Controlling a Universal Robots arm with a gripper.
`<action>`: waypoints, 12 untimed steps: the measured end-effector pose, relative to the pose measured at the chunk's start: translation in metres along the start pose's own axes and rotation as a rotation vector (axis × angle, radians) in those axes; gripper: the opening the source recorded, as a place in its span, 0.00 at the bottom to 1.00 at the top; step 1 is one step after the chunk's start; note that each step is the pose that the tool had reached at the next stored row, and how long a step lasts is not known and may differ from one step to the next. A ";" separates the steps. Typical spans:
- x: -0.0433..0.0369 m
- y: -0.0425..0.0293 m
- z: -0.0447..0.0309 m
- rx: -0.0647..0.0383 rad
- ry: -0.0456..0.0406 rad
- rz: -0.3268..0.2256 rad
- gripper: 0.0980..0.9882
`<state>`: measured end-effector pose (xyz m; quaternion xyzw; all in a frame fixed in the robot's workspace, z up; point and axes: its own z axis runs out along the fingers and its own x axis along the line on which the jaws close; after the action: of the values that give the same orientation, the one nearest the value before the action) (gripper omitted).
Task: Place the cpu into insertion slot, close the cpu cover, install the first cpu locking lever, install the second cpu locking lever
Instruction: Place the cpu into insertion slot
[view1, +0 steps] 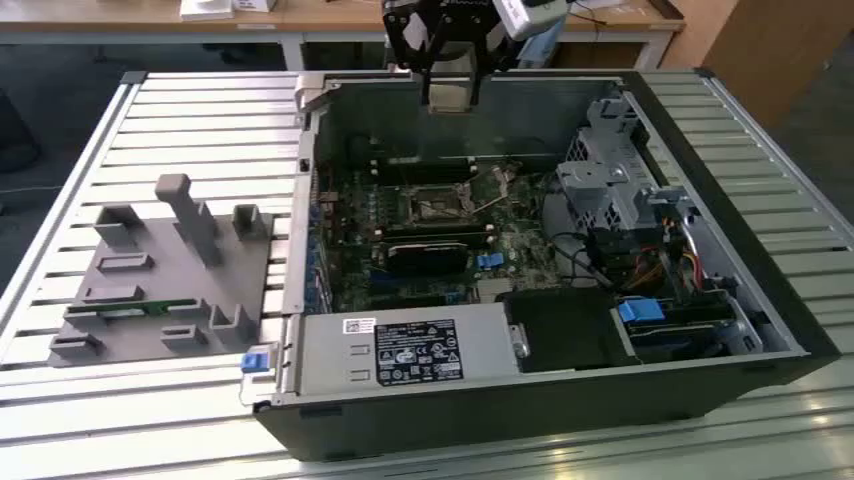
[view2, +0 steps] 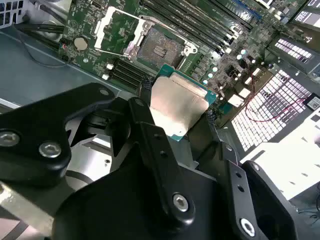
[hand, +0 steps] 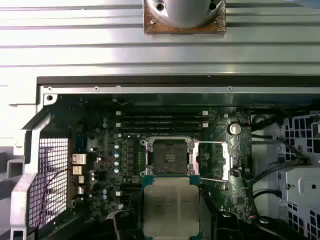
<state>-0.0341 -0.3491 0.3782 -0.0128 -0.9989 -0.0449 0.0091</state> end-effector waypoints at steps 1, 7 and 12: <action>0.0000 0.0000 0.0000 0.000 0.0000 0.000 0.50; 0.0000 0.0000 0.0000 0.000 -0.0001 0.001 0.50; 0.0000 0.0000 0.0001 0.004 -0.0025 0.027 0.50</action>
<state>-0.0341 -0.3492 0.3782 -0.0261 -0.9987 -0.0426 0.0085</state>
